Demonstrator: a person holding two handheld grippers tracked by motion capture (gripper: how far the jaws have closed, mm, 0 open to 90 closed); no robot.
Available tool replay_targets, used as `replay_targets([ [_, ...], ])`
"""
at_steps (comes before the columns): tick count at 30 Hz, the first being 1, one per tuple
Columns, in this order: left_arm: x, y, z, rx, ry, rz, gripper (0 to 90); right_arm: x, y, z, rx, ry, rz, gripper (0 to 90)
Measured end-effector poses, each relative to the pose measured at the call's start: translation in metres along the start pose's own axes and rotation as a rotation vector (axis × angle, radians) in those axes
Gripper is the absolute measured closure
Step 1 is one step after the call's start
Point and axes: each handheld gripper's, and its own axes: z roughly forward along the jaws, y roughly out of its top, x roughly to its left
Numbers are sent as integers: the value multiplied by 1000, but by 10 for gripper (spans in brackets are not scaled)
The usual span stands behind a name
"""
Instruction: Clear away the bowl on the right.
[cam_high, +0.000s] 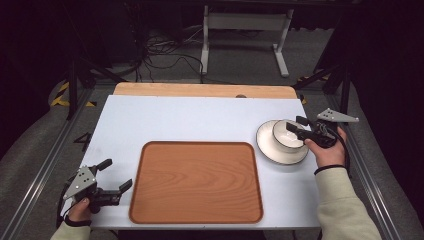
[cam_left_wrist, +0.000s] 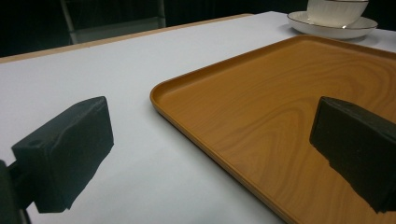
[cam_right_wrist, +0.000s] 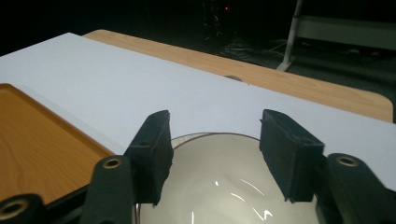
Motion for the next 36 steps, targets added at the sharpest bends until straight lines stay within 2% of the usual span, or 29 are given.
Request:
replay_targets([
  [3, 0, 0, 0, 0, 0, -1, 3, -6, -2, 0, 1, -16, 28, 477],
  [9, 0, 0, 0, 0, 0, 1, 3, -16, -3, 1, 42, -61, 32, 457],
  [13, -1, 0, 0, 2, 0, 9, 3, -15, -4, 3, 74, -73, -6, 417],
  [19, -1, 0, 0, 3, 1, 9, 3, -19, -7, 4, 113, -124, -9, 414],
  [28, -1, 0, 0, 8, 0, 10, 3, -24, -15, 10, 176, -128, 23, 398],
  [36, -1, 0, 0, 9, 0, 11, 3, -30, -25, 16, 248, -126, 56, 461],
])
